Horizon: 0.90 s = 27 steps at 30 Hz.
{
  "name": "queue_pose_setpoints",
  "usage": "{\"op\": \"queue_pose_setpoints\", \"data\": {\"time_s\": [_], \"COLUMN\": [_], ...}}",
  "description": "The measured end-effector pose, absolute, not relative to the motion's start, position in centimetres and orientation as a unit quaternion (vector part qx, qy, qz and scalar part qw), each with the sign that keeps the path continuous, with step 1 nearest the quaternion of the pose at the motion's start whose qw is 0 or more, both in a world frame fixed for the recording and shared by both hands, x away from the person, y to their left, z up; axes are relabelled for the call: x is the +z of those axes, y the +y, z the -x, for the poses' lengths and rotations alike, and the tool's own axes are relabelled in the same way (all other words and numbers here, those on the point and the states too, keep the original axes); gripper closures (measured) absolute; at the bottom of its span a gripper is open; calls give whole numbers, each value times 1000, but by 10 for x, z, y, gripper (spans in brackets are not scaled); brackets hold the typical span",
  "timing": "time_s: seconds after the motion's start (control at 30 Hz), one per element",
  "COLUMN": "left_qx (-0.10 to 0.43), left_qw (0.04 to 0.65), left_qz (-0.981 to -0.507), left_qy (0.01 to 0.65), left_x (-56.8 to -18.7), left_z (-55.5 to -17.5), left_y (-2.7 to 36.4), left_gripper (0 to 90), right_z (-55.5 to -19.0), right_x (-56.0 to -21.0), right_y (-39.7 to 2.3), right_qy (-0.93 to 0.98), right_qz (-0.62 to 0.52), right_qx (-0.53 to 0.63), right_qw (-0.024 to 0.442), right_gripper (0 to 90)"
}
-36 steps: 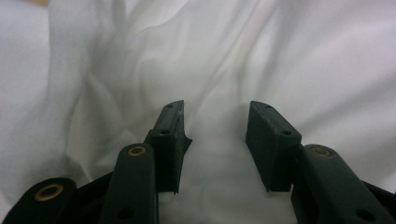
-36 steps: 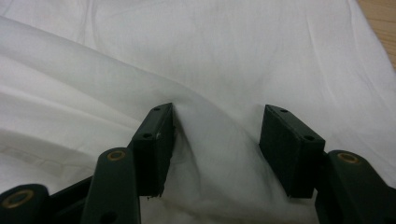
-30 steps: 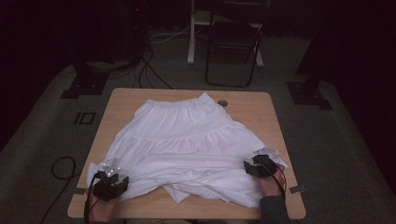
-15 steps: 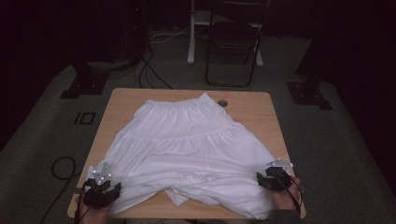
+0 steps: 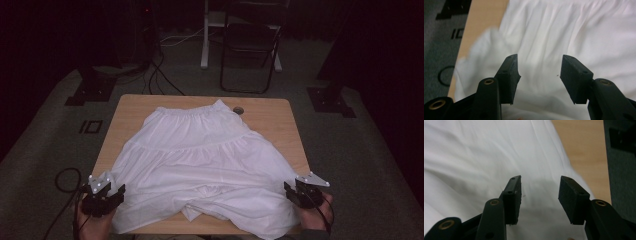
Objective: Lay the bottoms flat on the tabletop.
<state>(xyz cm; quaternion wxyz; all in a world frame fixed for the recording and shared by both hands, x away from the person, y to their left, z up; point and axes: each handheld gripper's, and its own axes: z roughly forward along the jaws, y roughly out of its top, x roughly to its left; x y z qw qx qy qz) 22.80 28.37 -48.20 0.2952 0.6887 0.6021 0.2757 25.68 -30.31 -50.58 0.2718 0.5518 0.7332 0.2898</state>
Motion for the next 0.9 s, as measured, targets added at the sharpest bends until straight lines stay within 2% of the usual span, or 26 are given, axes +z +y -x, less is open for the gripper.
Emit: {"op": "queue_pose_setpoints", "data": {"time_s": [0.27,0.5,0.63,0.77,0.9], "left_qx": [290,274,259,239,233], "left_qw": [325,325,297,278,282], "left_qz": [-687,-703,-713,-722,-724], "left_qy": [581,570,580,587,585], "left_x": [-463,-476,-505,-525,-537], "left_z": [-253,-281,-310,-318,-317], "left_y": [267,250,245,244,243], "left_gripper": [486,470,456,456,437], "right_z": [-296,-327,-348,-352,-347], "right_x": [-499,-512,-527,-536,-537], "right_y": [-277,-267,-264,-267,-270], "right_qy": [742,748,757,754,751], "right_qz": [-528,-535,-542,-552,-550], "right_qx": [306,293,270,279,288], "right_qw": [276,263,246,221,222], "right_gripper": [481,448,432,473,571]}}
